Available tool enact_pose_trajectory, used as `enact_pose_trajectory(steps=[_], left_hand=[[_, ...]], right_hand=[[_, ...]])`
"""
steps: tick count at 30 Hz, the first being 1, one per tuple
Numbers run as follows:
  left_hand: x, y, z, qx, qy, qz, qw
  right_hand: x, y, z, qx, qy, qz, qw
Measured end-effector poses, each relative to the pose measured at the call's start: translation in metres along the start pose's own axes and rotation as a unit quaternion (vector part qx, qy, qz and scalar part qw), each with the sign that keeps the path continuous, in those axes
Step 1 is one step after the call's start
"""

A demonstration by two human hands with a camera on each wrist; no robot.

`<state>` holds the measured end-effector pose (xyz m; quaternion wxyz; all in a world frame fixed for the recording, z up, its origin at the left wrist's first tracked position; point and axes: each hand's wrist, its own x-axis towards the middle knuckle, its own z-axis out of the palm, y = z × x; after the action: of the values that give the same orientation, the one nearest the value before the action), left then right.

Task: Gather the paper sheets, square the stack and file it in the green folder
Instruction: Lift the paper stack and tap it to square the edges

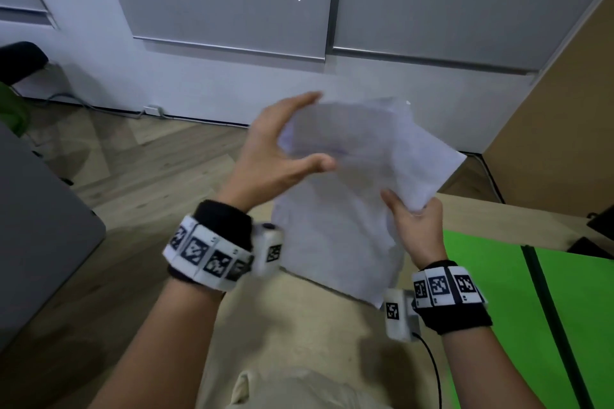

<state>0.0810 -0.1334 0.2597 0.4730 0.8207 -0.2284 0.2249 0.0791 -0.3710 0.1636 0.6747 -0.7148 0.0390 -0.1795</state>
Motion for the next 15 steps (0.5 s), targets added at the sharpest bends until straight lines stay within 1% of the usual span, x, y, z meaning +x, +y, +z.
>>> enact_pose_trajectory(steps=[1, 2, 3, 4, 5, 6, 7, 9, 10, 12, 13, 15], left_hand=[[-0.005, -0.014, -0.008, -0.019, 0.005, -0.042, 0.999], [-0.01, -0.029, -0.013, -0.043, 0.002, -0.101, 0.994], [-0.015, -0.042, -0.013, -0.07, -0.013, -0.169, 0.983], [-0.02, -0.053, -0.01, -0.102, -0.038, -0.231, 0.967], [-0.025, -0.061, -0.005, -0.141, -0.063, -0.275, 0.949], [-0.029, -0.066, 0.001, -0.179, -0.074, -0.299, 0.934], [-0.031, -0.071, 0.008, -0.207, -0.073, -0.305, 0.927], [-0.032, -0.069, 0.015, -0.233, -0.046, -0.276, 0.931], [-0.032, -0.063, 0.019, -0.238, -0.029, -0.261, 0.935], [-0.041, -0.061, 0.026, -0.248, 0.014, -0.255, 0.934], [-0.048, -0.061, 0.03, -0.248, 0.035, -0.265, 0.931], [-0.063, -0.064, 0.04, -0.227, 0.045, -0.288, 0.929]], right_hand=[[0.001, -0.001, -0.004, 0.001, 0.018, 0.0, 1.0], [0.002, -0.005, -0.007, -0.003, 0.028, 0.0, 1.0], [0.003, -0.01, -0.009, -0.001, 0.027, -0.003, 1.0], [0.004, -0.015, -0.009, 0.007, 0.02, -0.008, 1.0], [0.005, -0.019, -0.009, 0.016, 0.015, -0.013, 1.0], [0.006, -0.024, -0.007, 0.027, 0.016, -0.016, 0.999], [0.006, -0.028, -0.005, 0.038, 0.022, -0.015, 0.999], [0.008, -0.034, -0.004, 0.063, 0.043, 0.001, 0.997], [0.007, -0.036, -0.004, 0.076, 0.042, 0.004, 0.996], [0.003, -0.033, -0.006, 0.09, 0.01, -0.004, 0.996], [0.0, -0.028, -0.007, 0.089, -0.016, -0.003, 0.996], [-0.009, -0.013, -0.006, 0.074, -0.058, 0.018, 0.995]])
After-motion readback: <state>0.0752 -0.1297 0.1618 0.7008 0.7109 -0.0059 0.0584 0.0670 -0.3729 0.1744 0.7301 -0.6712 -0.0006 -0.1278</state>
